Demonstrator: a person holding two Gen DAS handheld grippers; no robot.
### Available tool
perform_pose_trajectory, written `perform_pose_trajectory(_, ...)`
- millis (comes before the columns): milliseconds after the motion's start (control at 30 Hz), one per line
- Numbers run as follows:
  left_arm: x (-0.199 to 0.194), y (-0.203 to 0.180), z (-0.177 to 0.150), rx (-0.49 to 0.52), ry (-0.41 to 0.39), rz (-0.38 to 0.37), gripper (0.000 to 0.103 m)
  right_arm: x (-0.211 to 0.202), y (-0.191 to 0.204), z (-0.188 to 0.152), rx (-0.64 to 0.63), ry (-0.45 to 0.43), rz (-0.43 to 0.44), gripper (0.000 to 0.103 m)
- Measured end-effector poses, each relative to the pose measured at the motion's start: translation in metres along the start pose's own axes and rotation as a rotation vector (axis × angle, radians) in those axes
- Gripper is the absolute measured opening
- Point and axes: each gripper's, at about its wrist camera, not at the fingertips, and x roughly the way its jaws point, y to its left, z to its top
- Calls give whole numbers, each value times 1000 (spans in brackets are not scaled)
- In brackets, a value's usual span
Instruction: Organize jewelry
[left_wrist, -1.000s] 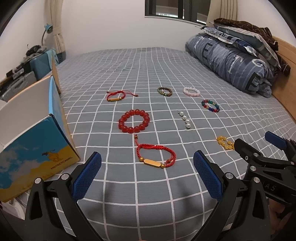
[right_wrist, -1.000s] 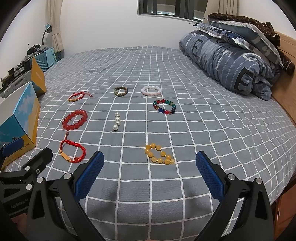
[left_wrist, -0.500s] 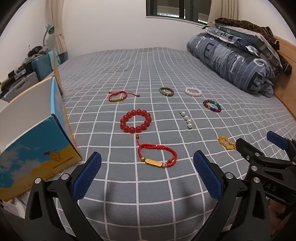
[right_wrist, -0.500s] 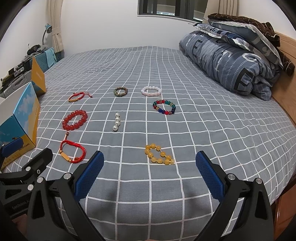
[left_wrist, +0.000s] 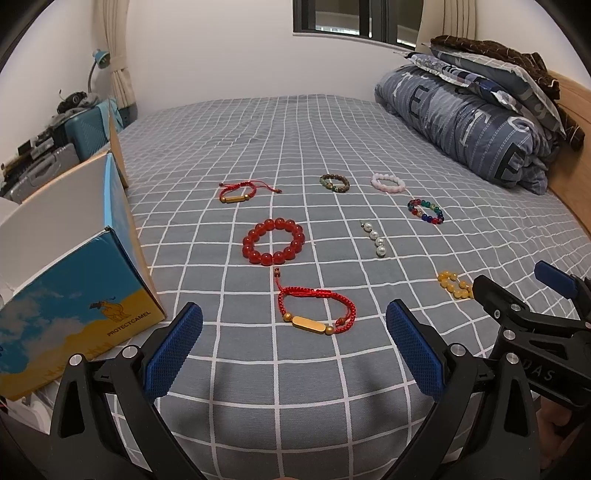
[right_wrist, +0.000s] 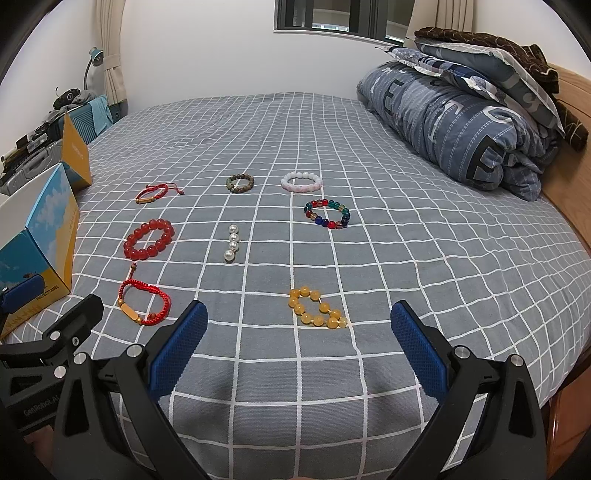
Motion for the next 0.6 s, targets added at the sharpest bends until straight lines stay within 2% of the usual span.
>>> perform_pose_trajectory(600, 0, 1, 1, -1, 2, 0, 97, -1, -1, 0, 0, -1, 0, 95)
